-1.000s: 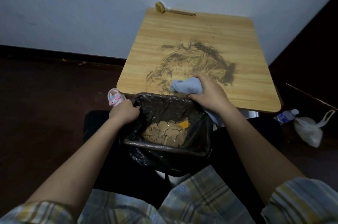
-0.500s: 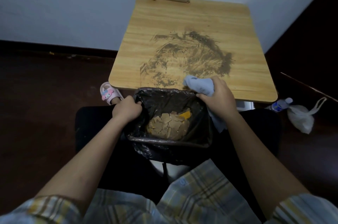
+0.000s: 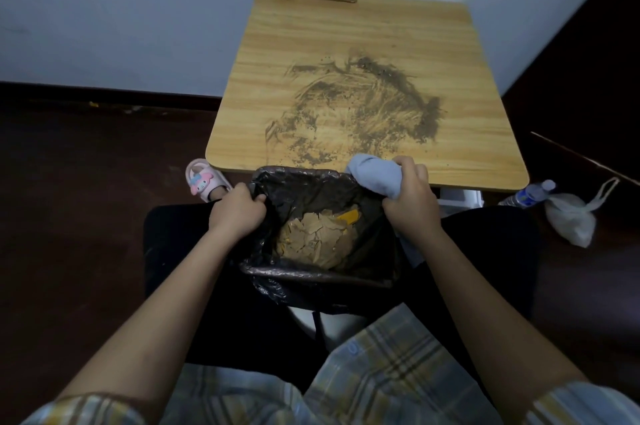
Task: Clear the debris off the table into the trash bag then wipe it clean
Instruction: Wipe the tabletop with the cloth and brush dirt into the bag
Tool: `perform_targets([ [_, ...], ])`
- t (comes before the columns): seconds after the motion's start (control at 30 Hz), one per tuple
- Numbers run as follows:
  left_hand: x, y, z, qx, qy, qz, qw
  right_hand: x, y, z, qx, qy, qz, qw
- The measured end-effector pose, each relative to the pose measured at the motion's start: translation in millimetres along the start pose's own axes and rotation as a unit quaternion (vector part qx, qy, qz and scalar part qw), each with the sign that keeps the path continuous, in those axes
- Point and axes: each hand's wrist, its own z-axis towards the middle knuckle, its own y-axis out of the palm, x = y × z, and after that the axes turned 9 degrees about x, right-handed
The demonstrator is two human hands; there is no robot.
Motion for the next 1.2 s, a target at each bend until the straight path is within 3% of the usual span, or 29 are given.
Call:
perform_targets([
  [0.2, -3.8, 0.6, 0.2, 0.009, 0.004, -0.009, 1.0, -1.4, -2.4, -4.3, 0.012, 0.018, 0.038, 0.999],
  [0.43, -3.8, 0.0, 0.6, 0.01, 0.0, -0.025, 1.0, -2.4, -6.1, -5.1, -0.017, 0.026, 0.005, 1.0],
  [0.73, -1.0, -9.1, -3.6, -0.019, 0.025, -0.045, 0.998, 1.7, -20.8, 6.0, -0.015, 0.043, 0.113, 0.992],
  [0.83, 1.9, -10.9, -16.4, 0.058, 0.088, 0.036, 0.994, 2.9, -23.6, 9.0, -0.02, 0.055, 0.117, 0.991],
  [0.97, 15.5, -15.1, -33.4, 0.199, 0.267, 0.119, 0.935, 4.5, -22.8, 12.9, -0.032, 0.055, 0.112, 0.992],
  [1.0, 21.0, -15.8, -37.2, 0.184, 0.317, 0.11, 0.924, 4.7, -21.9, 13.9, -0.035, 0.056, 0.11, 0.992],
  [1.07, 31.9, -13.8, -43.7, 0.07, 0.391, 0.074, 0.915, 4.6, -20.3, 15.6, -0.041, 0.055, 0.104, 0.992],
  [1.13, 39.9, -9.0, -52.3, -0.066, 0.418, 0.063, 0.904, 5.3, -19.0, 16.7, -0.046, 0.057, 0.104, 0.992],
  [1.2, 43.3, -1.2, -59.6, -0.124, 0.429, 0.059, 0.893, 7.7, -18.3, 18.8, -0.048, 0.066, 0.111, 0.991],
])
